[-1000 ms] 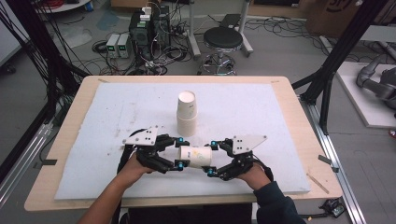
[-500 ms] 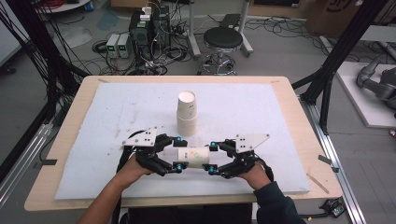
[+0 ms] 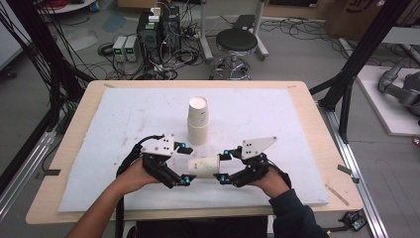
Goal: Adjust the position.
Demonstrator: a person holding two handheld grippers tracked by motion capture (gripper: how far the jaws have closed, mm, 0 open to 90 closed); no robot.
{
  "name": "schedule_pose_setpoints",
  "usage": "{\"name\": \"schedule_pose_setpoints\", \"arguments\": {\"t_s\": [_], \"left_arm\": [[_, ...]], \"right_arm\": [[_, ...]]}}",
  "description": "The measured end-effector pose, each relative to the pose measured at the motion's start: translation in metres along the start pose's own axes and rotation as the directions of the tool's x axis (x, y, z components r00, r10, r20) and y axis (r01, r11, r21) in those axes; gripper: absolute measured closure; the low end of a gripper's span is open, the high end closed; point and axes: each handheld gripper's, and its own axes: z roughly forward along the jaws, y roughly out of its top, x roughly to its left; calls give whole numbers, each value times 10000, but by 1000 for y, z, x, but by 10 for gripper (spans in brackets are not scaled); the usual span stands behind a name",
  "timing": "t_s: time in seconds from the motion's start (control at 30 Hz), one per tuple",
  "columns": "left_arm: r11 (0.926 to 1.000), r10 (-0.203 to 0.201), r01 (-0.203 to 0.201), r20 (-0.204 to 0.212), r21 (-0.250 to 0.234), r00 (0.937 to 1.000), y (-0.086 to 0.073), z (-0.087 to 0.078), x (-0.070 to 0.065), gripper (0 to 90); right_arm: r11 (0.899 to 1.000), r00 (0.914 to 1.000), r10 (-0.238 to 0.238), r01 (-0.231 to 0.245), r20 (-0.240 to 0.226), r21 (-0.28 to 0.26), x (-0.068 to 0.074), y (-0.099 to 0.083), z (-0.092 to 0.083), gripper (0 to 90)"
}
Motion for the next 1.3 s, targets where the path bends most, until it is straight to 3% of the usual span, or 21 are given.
{"name": "schedule_pose_setpoints", "arguments": {"t_s": [0.23,0.37,0.67,0.93,1.07,1.23,1.27,1.3], "left_arm": [[9947,147,-135,-107,1021,9998,4,4,0,167],[9870,276,-253,-123,1585,9995,7,7,0,171],[9703,412,-399,-6,2386,9991,7,18,-2,190],[9524,552,-610,278,2987,9981,11,27,-2,210],[9426,639,-737,407,3256,9971,15,32,-1,220],[9401,532,-687,551,3340,9971,16,37,0,257],[9371,596,-779,639,3402,9962,17,37,2,301],[9382,547,-747,683,3379,9962,16,37,1,301]], "right_arm": [[9952,9992,-313,289,237,939,0,13,3,366],[9898,9986,-507,478,180,1343,0,19,6,366],[9679,9964,-848,801,92,2381,1,30,15,366],[9387,9920,-1258,1214,-72,3226,3,42,22,366],[9169,9889,-1481,1418,-119,3729,5,48,27,366],[8964,9853,-1701,1621,-175,4125,6,54,31,366],[8921,9845,-1741,1671,-220,4197,7,56,32,366],[8921,9845,-1741,1671,-220,4197,7,56,32,366]]}}
